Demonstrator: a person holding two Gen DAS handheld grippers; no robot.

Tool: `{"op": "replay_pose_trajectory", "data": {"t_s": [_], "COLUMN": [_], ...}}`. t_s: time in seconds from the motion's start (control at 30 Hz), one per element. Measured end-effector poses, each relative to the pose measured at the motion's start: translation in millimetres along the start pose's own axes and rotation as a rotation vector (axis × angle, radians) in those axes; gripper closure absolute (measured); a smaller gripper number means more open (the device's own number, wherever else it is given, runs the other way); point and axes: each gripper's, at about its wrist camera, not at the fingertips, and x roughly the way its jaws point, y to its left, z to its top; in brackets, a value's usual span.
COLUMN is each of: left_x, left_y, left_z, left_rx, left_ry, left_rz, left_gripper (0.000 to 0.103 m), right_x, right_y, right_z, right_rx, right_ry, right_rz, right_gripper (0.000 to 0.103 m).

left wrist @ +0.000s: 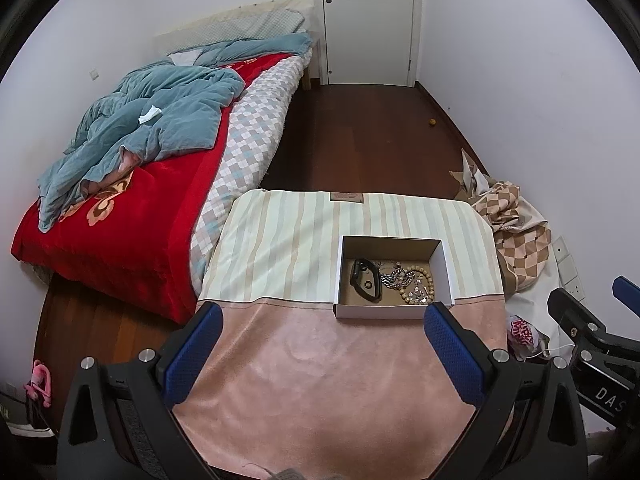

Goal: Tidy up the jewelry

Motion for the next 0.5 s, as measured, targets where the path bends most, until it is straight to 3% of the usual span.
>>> {"op": "replay_pose_trajectory", "data": {"t_s": [0.5], "left_x": [-0.9], "left_y": [-2.9], "left_z": [1.0], "left_rx": [0.003], "left_ry": [-0.005], "left_rz": [0.002], "left_gripper": [0.0], "right_x": [-1.3], "right_y": [-0.5], "right_z": [-1.2], "right_rx": [0.0], "right_ry": [0.0], "right_rz": [0.001], "right_gripper": [0.0]}}
